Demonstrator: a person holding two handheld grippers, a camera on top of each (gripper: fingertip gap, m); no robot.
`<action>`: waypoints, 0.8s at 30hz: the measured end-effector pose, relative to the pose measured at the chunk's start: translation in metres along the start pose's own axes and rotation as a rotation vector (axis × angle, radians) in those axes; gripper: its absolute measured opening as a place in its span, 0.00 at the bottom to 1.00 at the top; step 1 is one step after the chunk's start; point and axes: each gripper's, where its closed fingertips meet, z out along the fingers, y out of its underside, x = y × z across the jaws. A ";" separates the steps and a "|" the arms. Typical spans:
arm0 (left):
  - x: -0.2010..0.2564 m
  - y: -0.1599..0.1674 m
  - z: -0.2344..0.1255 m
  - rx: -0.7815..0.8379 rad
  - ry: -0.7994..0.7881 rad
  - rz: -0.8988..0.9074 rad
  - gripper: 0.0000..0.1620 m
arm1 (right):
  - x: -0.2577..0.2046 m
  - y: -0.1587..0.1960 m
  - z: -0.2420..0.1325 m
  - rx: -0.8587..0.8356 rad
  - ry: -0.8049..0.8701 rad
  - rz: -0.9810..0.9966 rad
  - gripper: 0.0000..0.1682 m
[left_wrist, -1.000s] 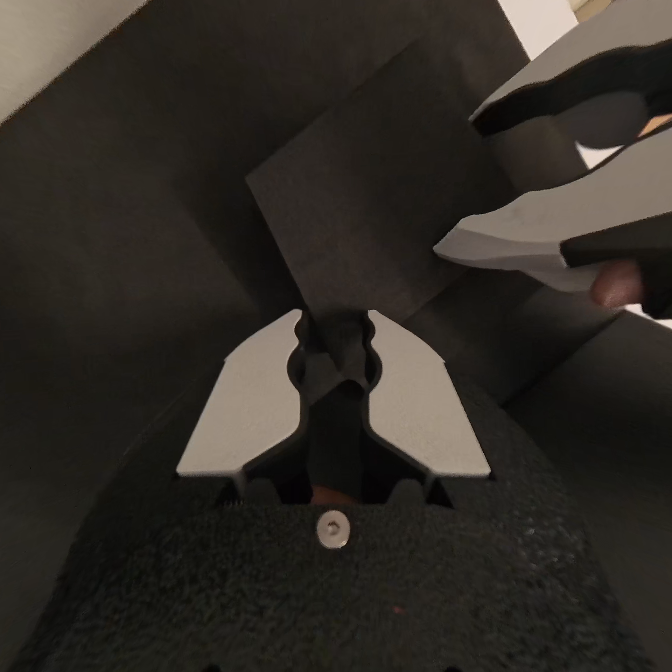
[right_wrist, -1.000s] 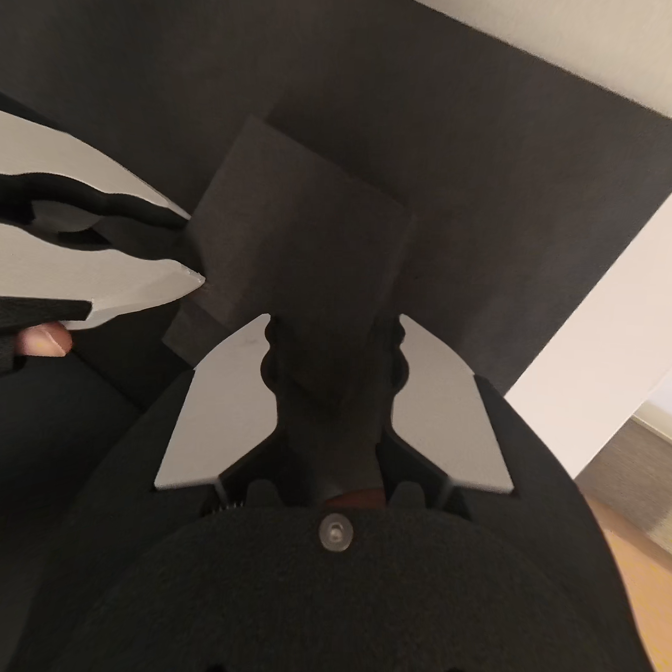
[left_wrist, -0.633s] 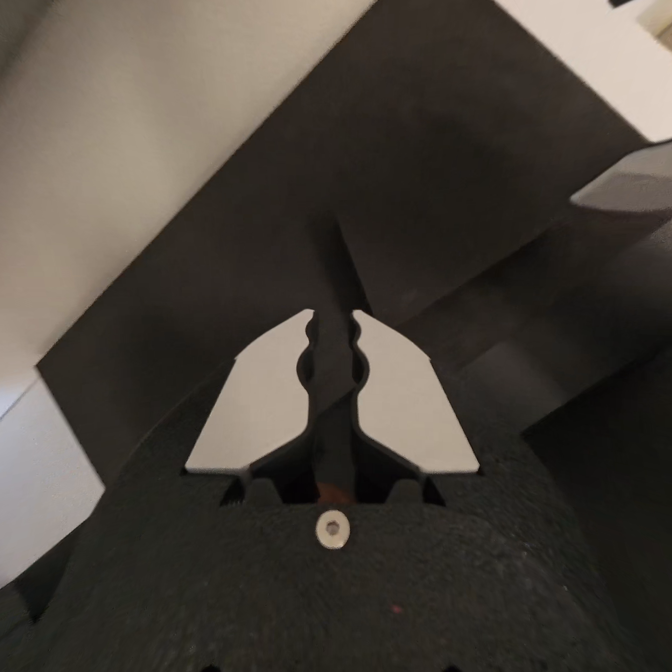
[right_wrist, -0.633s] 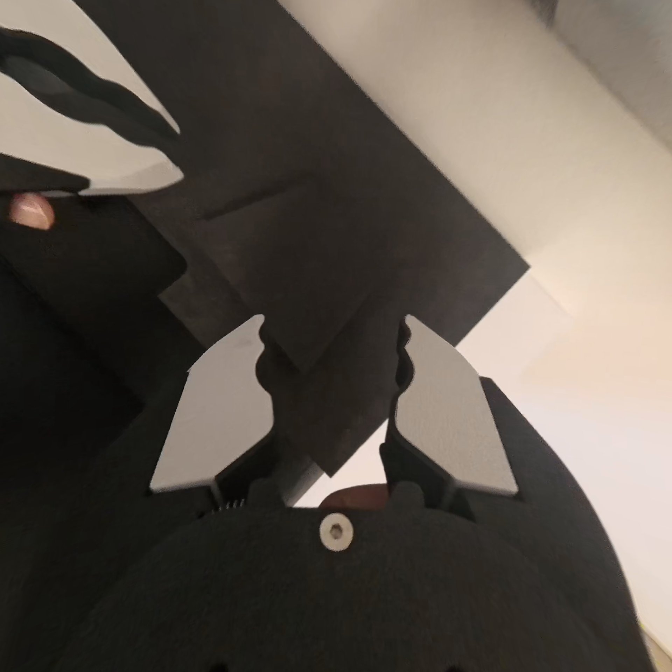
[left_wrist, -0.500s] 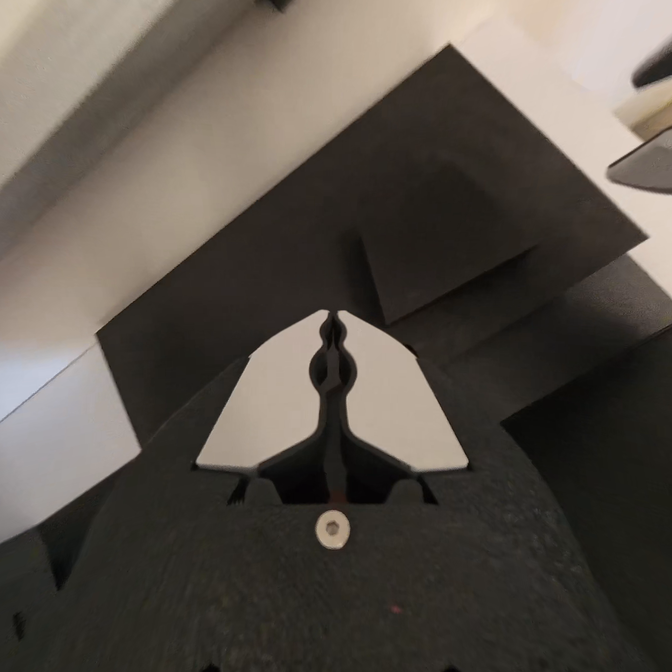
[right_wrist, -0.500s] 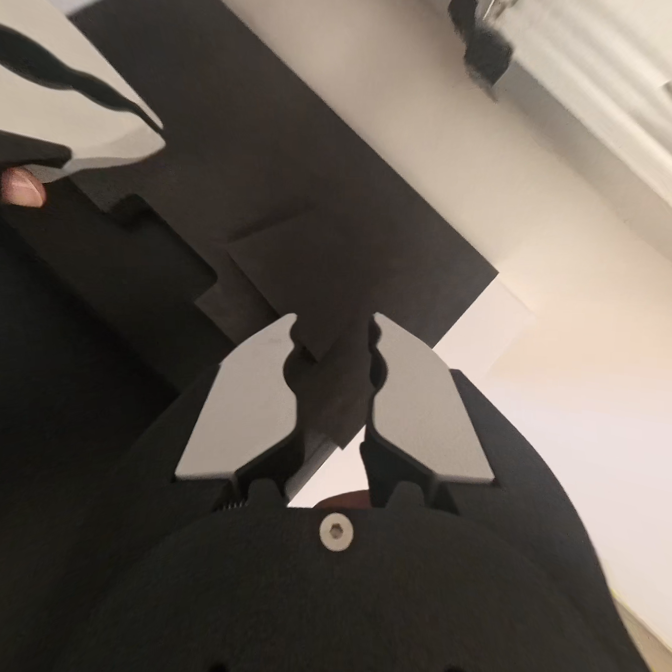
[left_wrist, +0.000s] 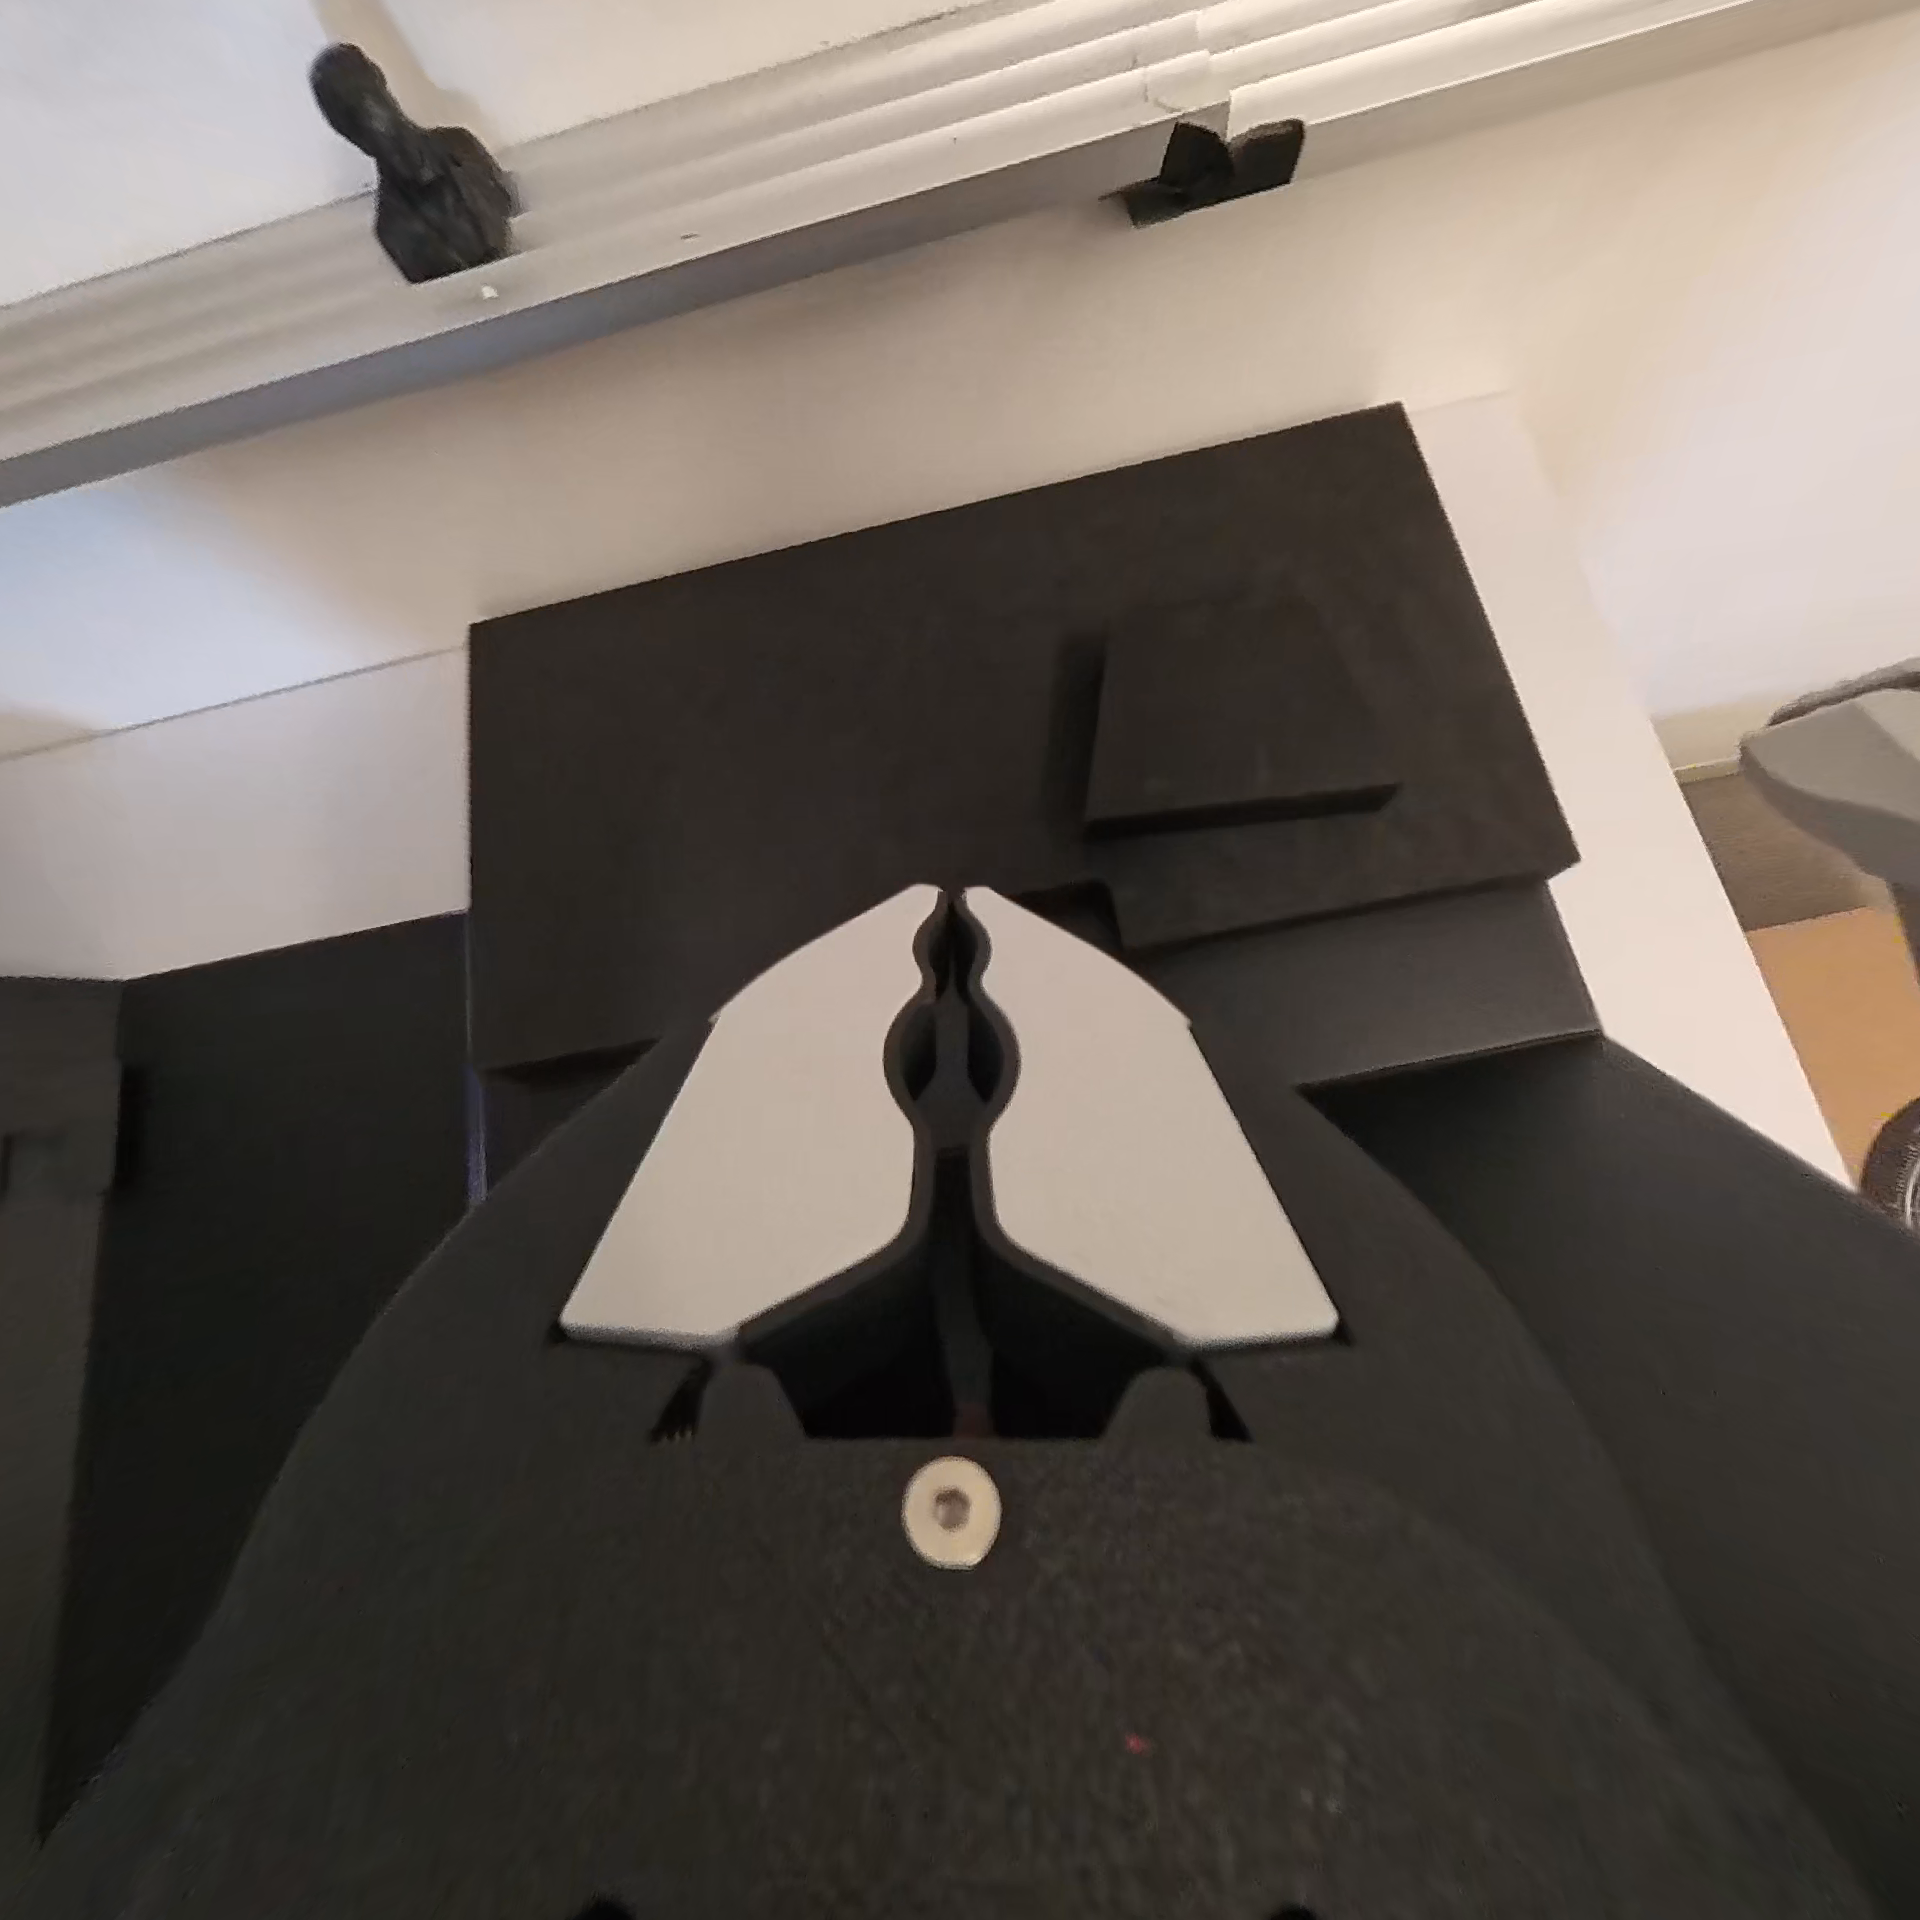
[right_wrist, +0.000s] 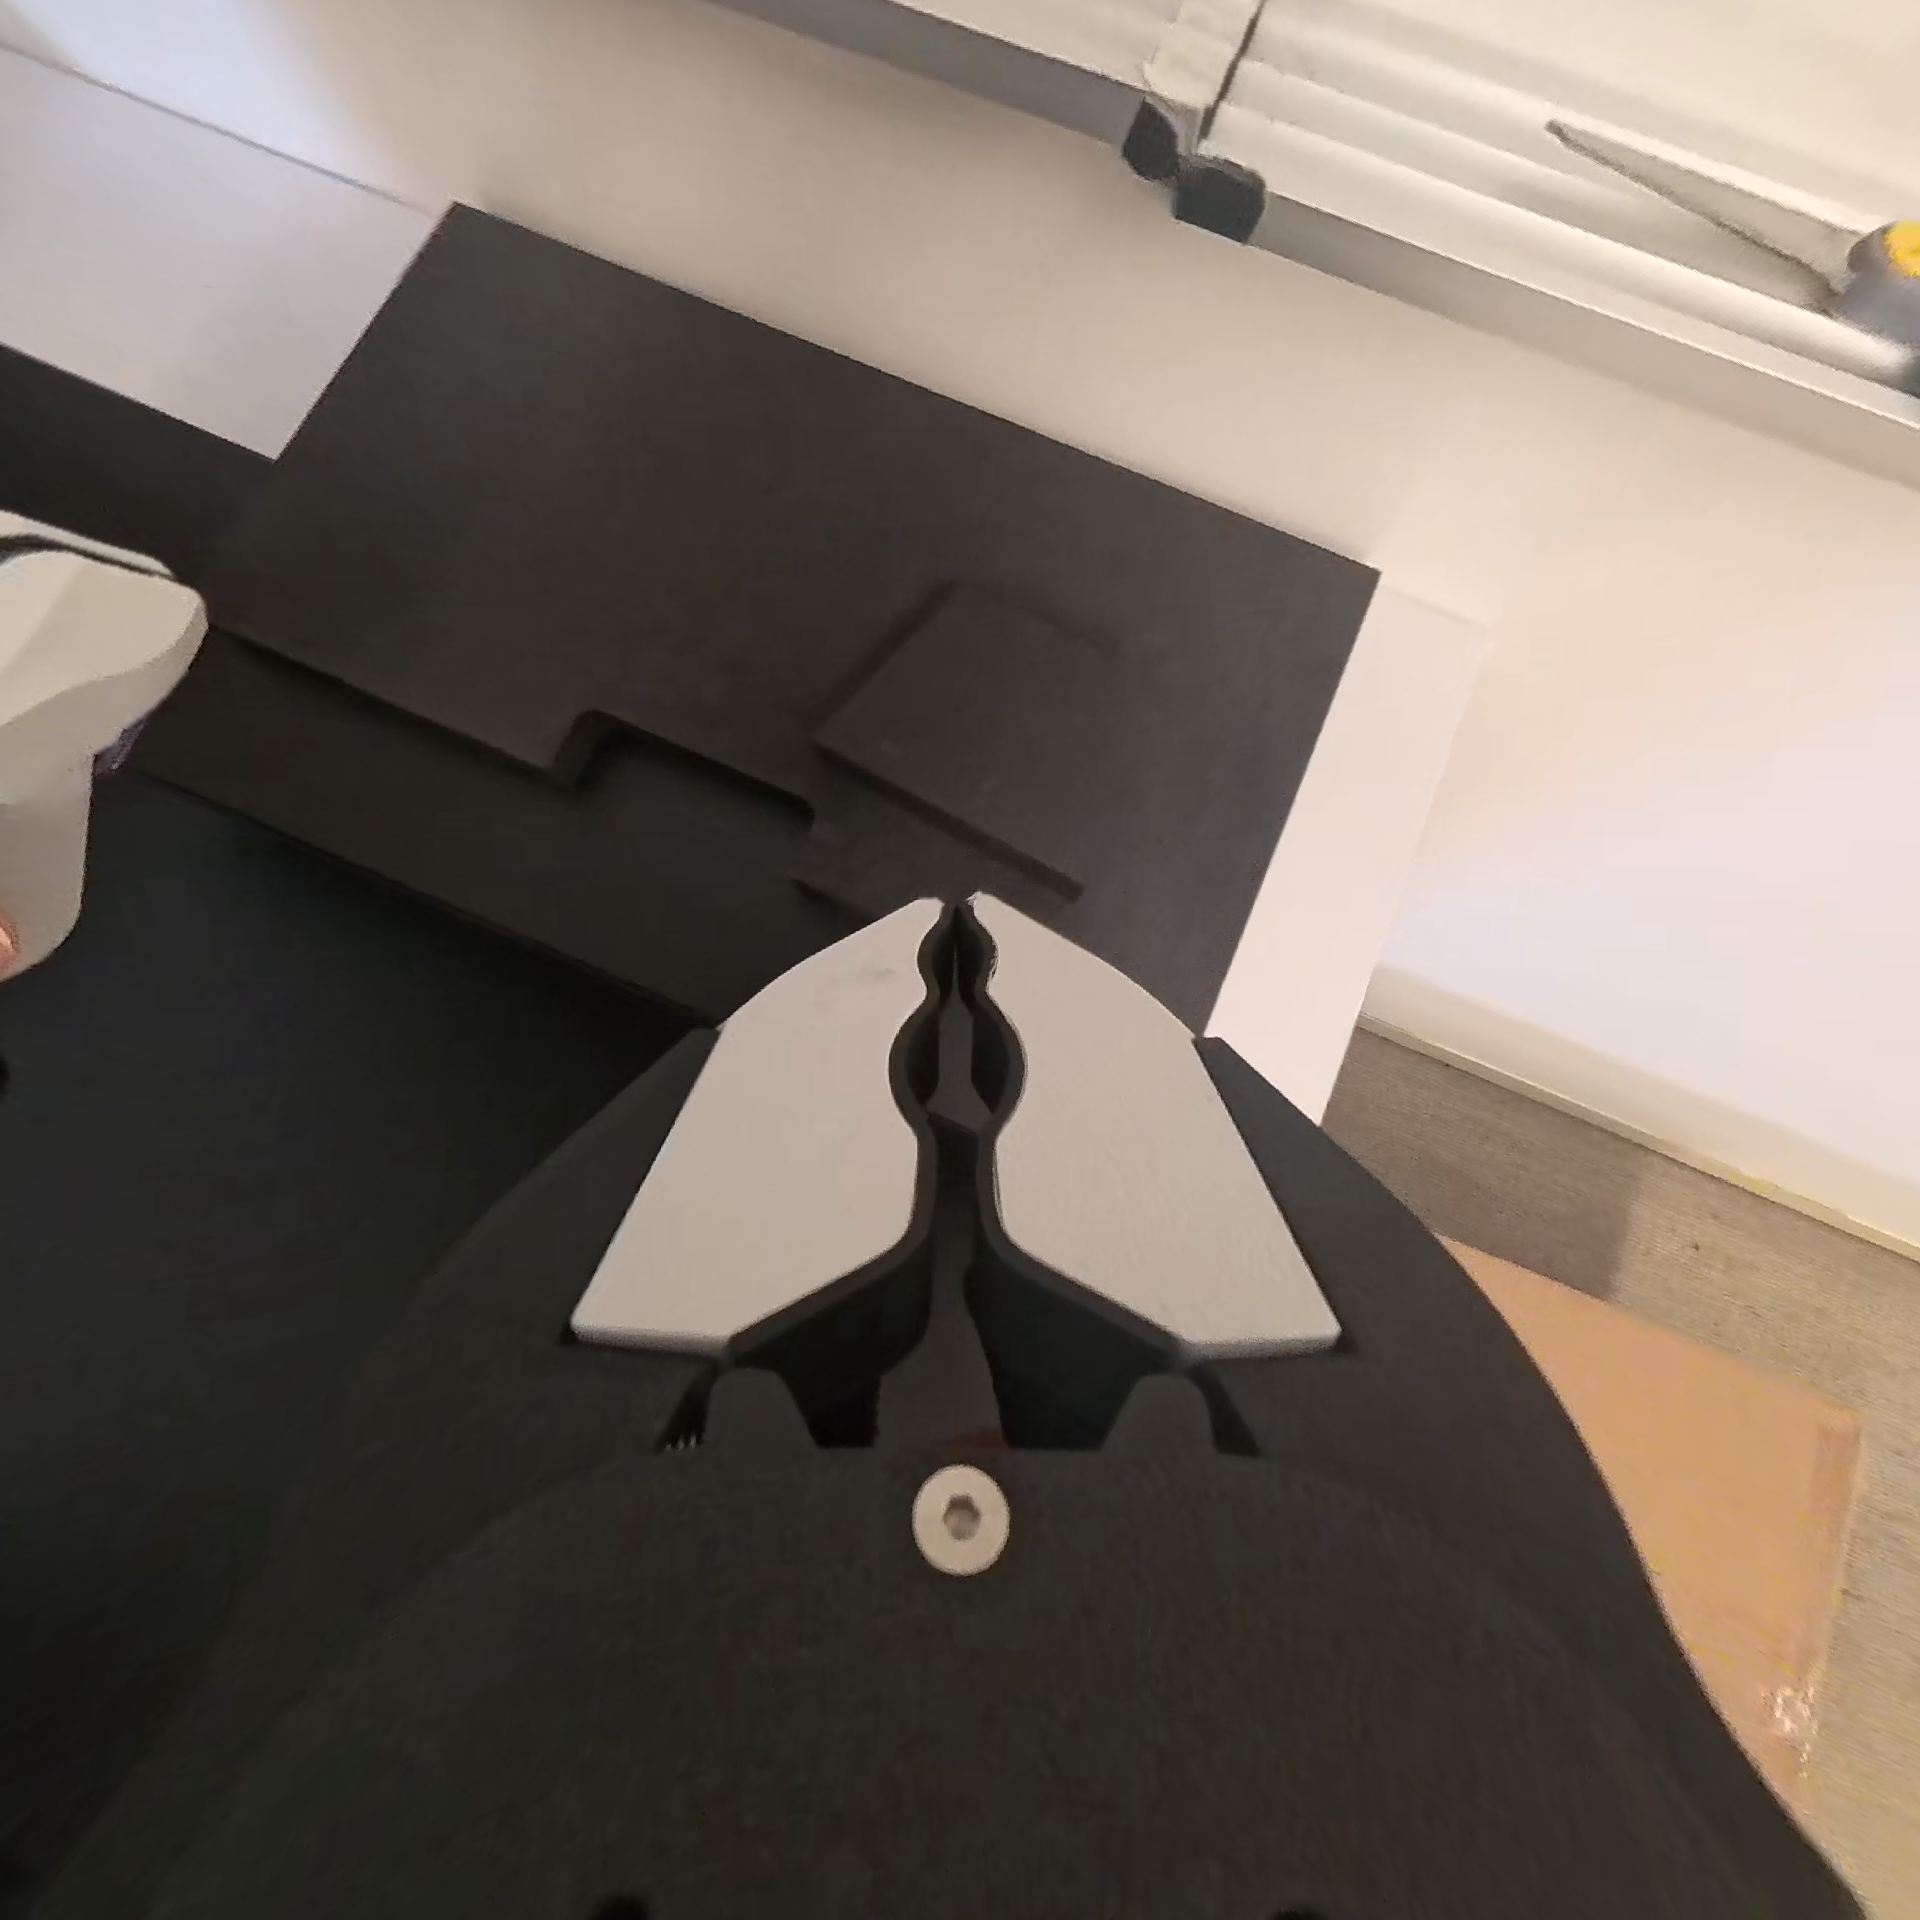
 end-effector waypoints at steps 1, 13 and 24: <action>-0.002 0.002 -0.008 0.005 -0.005 0.002 0.00 | -0.005 0.001 -0.007 0.007 0.007 -0.007 0.00; -0.032 0.056 -0.154 0.087 0.021 0.138 0.00 | -0.076 0.041 -0.146 0.058 -0.034 -0.119 0.00; -0.048 0.202 -0.262 -0.072 -0.036 0.024 0.00 | -0.169 0.174 -0.229 -0.069 0.047 -0.045 0.00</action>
